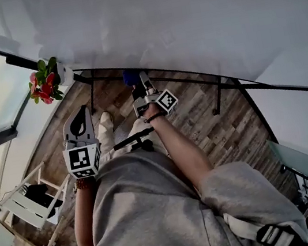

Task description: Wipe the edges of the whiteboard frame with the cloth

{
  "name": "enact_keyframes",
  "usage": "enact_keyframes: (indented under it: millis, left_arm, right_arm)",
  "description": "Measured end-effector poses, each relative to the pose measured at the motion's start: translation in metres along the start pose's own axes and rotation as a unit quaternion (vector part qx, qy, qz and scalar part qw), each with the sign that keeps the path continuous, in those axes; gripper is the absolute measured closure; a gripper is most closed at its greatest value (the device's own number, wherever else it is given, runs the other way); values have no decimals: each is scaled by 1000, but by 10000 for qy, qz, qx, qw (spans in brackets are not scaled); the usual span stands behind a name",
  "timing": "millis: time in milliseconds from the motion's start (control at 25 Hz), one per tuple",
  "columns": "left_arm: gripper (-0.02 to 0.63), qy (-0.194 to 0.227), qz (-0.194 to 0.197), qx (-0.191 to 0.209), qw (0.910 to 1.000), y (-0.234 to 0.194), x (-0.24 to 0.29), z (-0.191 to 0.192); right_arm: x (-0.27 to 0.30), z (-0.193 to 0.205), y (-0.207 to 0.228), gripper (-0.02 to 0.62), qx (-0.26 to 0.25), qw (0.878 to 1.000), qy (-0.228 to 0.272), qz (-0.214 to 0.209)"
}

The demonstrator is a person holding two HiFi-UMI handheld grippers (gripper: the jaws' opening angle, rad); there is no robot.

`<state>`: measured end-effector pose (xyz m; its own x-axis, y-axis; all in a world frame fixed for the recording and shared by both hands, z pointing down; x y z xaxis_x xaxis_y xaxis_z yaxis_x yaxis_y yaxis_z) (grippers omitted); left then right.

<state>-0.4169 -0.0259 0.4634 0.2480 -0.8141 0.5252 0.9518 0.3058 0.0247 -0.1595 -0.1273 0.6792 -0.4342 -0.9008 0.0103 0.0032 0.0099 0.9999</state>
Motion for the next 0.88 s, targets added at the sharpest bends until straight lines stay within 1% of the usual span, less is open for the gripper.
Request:
enact_keyframes:
  millis: [160, 240, 360, 520, 600, 760, 880]
  left_arm:
    - [600, 75, 274, 168, 9995, -37, 1, -8]
    - [600, 120, 385, 272, 9988, -49, 1, -11]
    - [600, 147, 407, 339, 9985, -68, -3, -14]
    - [600, 116, 423, 323, 9985, -89, -9, -5]
    - [600, 87, 442, 334, 9984, -98, -10, -2]
    - [600, 13, 399, 311, 9987, -114, -11, 1]
    - [600, -29, 451, 288, 9986, -118, -13, 8]
  right_arm:
    - [15, 21, -3, 500, -214, 9998, 58, 17]
    - [13, 26, -3, 500, -156, 9995, 283, 71]
    - [10, 32, -3, 500, -58, 9976, 652, 214]
    - [11, 37, -2, 500, -66, 9951, 948, 258]
    - [14, 42, -2, 500, -81, 9948, 984, 250]
    - [25, 53, 3, 500, -121, 9961, 872, 77]
    - [28, 62, -2, 500, -44, 9957, 896, 210]
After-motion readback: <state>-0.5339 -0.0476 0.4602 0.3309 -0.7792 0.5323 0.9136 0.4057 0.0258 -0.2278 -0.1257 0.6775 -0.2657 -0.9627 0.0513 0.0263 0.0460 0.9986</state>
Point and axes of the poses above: the fingertips, and each gripper's own axes: x forward along the fingers, y to its right, z out of its underside, the point moved 7 cm from there along -x, backward along the fingers, and after that the axes turned 5 degrees about -y, right-handed, at the moved point
